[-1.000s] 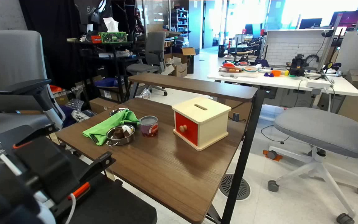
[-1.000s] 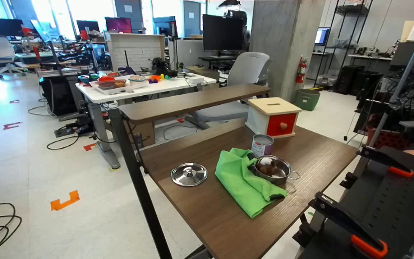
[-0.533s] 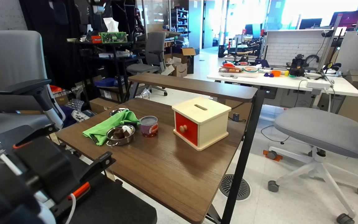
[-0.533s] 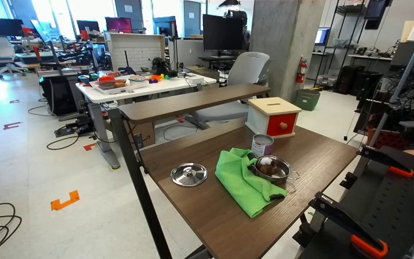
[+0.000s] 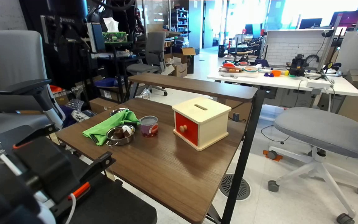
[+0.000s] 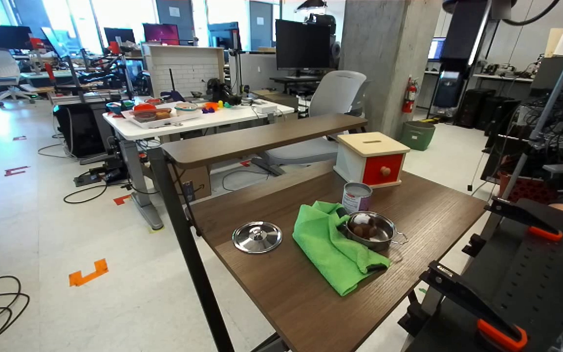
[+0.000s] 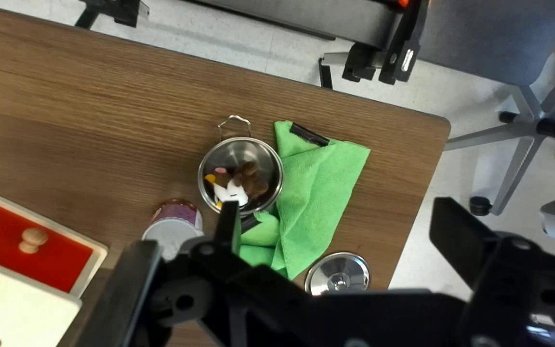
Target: Move the green cloth on the table
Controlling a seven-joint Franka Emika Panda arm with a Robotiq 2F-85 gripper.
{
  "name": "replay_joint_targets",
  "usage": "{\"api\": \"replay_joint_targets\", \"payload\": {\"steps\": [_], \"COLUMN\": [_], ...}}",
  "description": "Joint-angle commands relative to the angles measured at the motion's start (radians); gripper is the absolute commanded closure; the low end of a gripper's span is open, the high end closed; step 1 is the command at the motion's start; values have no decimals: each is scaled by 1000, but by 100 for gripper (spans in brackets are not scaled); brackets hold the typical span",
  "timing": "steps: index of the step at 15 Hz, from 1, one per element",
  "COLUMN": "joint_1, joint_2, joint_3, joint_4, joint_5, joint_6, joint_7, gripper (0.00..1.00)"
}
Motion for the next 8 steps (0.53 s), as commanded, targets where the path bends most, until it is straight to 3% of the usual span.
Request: {"api": "replay_joint_targets", "payload": {"steps": [1, 8], "joint_1": [15, -7], "joint_2": [105, 349], "joint_3": [41, 122], "joint_4": [-31, -85], "joint_5": [52, 5], "joint_6": [176, 509], "joint_7": [-5, 20], "gripper": [0, 0]}}
